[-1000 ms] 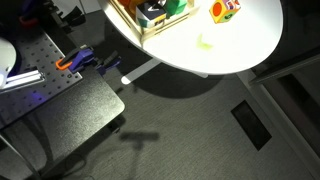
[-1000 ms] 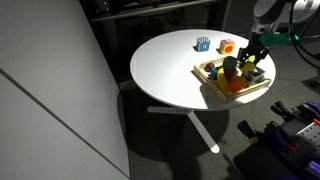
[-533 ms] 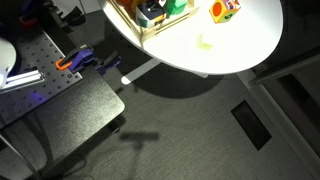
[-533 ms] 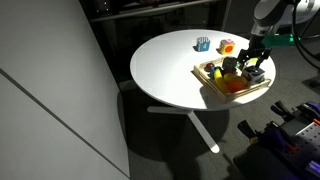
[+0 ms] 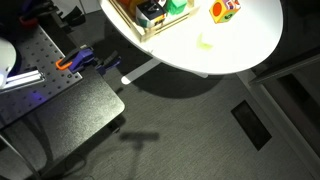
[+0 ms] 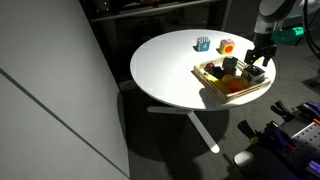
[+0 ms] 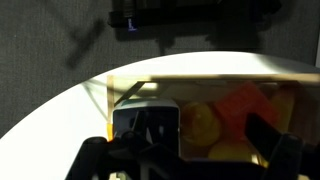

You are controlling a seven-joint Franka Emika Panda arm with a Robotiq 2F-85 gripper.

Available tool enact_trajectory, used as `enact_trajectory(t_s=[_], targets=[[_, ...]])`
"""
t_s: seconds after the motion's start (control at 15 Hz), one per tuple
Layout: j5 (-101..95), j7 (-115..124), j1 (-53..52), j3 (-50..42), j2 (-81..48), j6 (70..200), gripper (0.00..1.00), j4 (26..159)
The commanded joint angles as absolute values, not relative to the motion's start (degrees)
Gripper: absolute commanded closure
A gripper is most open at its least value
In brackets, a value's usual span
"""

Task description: Pick up the yellow fruit on the right and put it in the crate

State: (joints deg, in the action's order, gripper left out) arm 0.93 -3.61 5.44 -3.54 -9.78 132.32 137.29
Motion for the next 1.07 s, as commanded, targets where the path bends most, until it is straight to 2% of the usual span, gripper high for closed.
enact_trajectory(t_s=[0.0,1.0], targets=[[-2.5,-5.7,5.1,-3.9,-5.0,132.0,0.0,140.4],[-2.1,-5.0,5.2,-4.1,10.4,133.0,0.0,147.5]])
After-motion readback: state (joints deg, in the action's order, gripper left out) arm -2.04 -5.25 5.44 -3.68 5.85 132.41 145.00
